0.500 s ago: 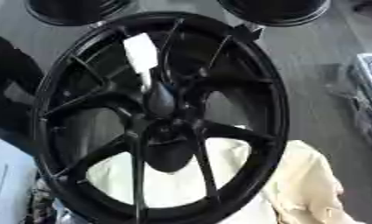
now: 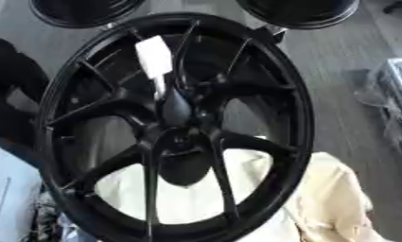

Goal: Pull the pin out of the wheel hub.

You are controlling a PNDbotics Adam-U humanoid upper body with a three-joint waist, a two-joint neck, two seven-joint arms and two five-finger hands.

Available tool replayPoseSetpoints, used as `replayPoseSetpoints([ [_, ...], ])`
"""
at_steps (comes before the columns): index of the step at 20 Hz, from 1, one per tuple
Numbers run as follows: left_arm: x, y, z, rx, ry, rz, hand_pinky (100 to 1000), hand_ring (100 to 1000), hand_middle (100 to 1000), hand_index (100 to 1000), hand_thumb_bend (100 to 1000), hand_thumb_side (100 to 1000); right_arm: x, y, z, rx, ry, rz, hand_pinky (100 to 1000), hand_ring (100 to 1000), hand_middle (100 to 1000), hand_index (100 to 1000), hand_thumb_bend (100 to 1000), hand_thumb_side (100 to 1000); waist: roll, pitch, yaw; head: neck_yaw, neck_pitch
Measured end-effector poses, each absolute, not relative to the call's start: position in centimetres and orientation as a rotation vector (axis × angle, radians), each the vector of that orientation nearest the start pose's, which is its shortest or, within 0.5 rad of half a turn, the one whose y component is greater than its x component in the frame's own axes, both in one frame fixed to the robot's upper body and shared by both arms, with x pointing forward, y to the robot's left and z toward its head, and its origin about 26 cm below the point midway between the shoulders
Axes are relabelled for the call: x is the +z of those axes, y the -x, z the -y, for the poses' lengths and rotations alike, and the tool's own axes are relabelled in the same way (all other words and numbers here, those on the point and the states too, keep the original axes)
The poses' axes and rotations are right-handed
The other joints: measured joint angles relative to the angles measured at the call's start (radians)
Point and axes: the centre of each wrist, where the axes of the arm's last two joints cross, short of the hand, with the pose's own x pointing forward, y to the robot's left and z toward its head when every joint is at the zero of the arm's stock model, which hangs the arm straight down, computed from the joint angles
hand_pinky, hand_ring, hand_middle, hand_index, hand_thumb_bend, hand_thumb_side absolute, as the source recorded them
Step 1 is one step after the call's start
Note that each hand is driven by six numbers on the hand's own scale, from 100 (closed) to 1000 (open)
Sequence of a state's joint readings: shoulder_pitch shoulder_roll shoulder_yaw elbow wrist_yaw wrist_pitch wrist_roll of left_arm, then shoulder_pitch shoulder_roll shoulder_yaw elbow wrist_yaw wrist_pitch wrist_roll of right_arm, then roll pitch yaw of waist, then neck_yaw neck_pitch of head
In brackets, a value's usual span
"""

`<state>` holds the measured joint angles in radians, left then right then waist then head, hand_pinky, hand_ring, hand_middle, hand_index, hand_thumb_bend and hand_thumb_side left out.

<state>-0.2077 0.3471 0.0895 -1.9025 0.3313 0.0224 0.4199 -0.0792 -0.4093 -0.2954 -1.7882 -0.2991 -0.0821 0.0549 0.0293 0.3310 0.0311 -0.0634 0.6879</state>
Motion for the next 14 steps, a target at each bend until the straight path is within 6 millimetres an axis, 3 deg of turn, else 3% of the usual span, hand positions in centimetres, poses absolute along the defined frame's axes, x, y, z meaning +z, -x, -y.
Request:
replayPoseSetpoints([
  [9,28.9,-30.2,-29.3,-0.333,-0.288,2.263,719,801,750,735,138,674,12.3,-27.4,39.3,0.027,0.238,1.995,1000,850,757,915,100,693,0.013,-0.026,-0.012,-0.009,0.022],
  [14,33.5,-29.6,-27.8,-0.678,-0.336,2.195,732,805,752,746,148,673,12.3,-27.3,39.5,0.037,0.242,1.991,1000,850,757,915,100,695,0.018,-0.031,-0.017,-0.011,0.022],
])
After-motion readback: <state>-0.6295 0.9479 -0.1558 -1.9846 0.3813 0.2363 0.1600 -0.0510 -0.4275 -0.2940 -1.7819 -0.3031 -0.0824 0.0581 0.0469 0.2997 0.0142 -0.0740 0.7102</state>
